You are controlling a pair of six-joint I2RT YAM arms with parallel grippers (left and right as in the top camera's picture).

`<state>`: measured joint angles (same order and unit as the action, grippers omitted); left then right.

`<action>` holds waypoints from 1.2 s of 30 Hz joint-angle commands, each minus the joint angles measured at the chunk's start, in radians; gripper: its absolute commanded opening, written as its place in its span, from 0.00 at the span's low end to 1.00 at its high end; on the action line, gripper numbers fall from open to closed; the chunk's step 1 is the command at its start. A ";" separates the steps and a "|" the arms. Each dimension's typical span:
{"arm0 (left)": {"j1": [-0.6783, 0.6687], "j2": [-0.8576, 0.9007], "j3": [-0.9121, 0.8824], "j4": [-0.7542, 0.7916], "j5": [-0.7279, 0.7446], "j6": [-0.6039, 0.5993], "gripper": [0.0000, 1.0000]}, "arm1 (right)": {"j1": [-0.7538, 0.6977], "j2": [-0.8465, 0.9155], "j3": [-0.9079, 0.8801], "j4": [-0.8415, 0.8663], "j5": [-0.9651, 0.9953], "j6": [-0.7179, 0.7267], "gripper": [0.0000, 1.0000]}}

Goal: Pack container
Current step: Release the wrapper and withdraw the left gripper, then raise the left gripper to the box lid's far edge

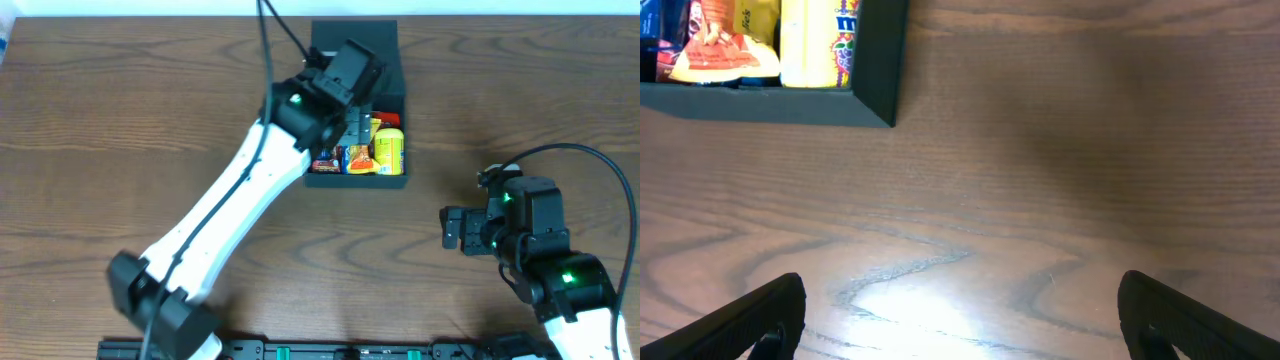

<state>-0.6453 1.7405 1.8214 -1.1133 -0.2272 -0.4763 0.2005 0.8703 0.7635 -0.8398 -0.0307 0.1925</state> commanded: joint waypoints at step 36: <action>0.460 -0.179 -0.257 0.152 0.673 0.138 0.96 | -0.010 0.000 0.005 0.003 -0.004 -0.014 0.99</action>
<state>-0.2314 1.4754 1.5181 -0.9588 0.2955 -0.3462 0.2005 0.8703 0.7635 -0.8394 -0.0307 0.1925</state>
